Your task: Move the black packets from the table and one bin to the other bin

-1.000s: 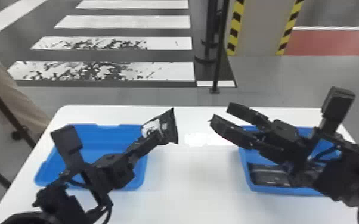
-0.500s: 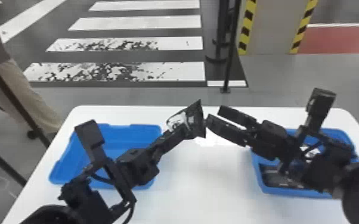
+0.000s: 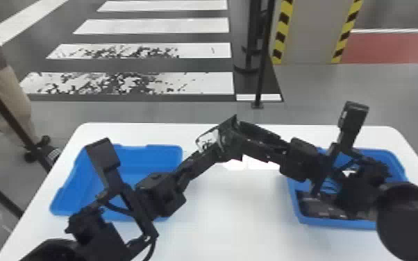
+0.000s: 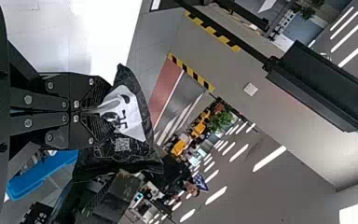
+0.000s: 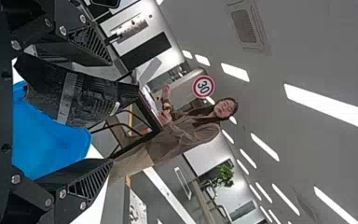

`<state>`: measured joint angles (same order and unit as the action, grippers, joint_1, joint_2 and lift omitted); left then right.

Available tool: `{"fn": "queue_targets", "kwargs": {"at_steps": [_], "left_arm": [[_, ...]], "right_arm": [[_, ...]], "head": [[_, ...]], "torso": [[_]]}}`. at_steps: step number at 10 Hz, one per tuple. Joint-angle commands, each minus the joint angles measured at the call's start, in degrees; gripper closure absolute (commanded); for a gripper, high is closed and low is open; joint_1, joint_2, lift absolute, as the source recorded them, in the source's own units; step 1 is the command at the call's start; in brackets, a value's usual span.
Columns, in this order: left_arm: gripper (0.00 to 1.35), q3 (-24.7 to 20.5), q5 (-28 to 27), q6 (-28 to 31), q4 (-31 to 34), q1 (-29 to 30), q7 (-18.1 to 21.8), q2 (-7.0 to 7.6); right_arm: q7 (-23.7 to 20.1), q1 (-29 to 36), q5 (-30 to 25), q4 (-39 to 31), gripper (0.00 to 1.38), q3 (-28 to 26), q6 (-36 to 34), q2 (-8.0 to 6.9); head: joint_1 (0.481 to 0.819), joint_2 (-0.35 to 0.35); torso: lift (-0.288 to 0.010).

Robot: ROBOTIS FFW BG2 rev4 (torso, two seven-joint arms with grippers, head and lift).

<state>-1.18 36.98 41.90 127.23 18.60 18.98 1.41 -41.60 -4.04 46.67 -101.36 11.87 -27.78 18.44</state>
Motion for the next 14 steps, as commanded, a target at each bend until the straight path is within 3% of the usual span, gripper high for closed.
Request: {"fn": "queue_targets", "kwargs": {"at_steps": [1, 3, 4, 8, 9, 11, 12, 13, 14], "left_arm": [[1.21, 1.0, 0.4, 0.4, 0.2, -0.3, 0.0, 0.26], [1.21, 1.5, 0.6, 0.8, 0.2, -0.5, 0.0, 0.35], [1.21, 1.4, 0.5, 0.8, 0.2, -0.5, 0.0, 0.35], [1.21, 1.0, 0.4, -0.8, 0.2, -0.3, 0.0, 0.26], [1.15, 0.8, 1.4, -1.5, -0.3, -0.2, 0.0, 0.17], [0.39, 0.8, 1.1, -3.2, -1.2, 0.0, 0.0, 0.17], [0.14, 0.5, 0.0, -3.9, -1.2, 0.1, 0.0, 0.17], [0.08, -0.4, -1.3, -4.1, -1.3, 0.1, 0.0, 0.08], [0.11, -1.6, -1.9, -4.2, -1.7, 0.5, 0.0, 0.08]], "right_arm": [[-0.1, -1.2, 0.6, 2.0, 0.47, 1.3, -0.2, 0.10], [-0.3, -1.9, 1.8, 3.0, 1.05, 2.2, -1.8, 0.19], [-0.3, -1.9, 3.5, 3.4, 1.12, 2.4, -2.6, 0.19], [0.5, -1.9, 2.8, 1.4, 1.14, 2.4, -4.7, 0.19], [0.7, -1.7, 3.1, 1.3, 1.14, 2.4, -4.7, 0.19], [1.2, -1.7, 3.5, 0.5, 1.14, 1.2, -4.3, 0.19], [1.2, -1.6, 3.4, -0.1, 1.14, 0.0, -3.9, 0.19], [1.3, -1.2, 2.1, -0.4, 1.14, -1.7, -3.4, 0.19], [1.6, -0.2, 0.6, -0.7, 1.14, -4.3, -3.3, 0.19]], "head": [[0.695, 0.048], [0.695, 0.041], [0.695, 0.042], [0.695, 0.058], [0.695, 0.062], [0.695, 0.065], [0.695, 0.064], [0.695, 0.061], [0.695, 0.059]], "torso": [[-0.110], [-0.110], [-0.110], [-0.110], [-0.110], [-0.110], [-0.110], [-0.110], [-0.110]]}}
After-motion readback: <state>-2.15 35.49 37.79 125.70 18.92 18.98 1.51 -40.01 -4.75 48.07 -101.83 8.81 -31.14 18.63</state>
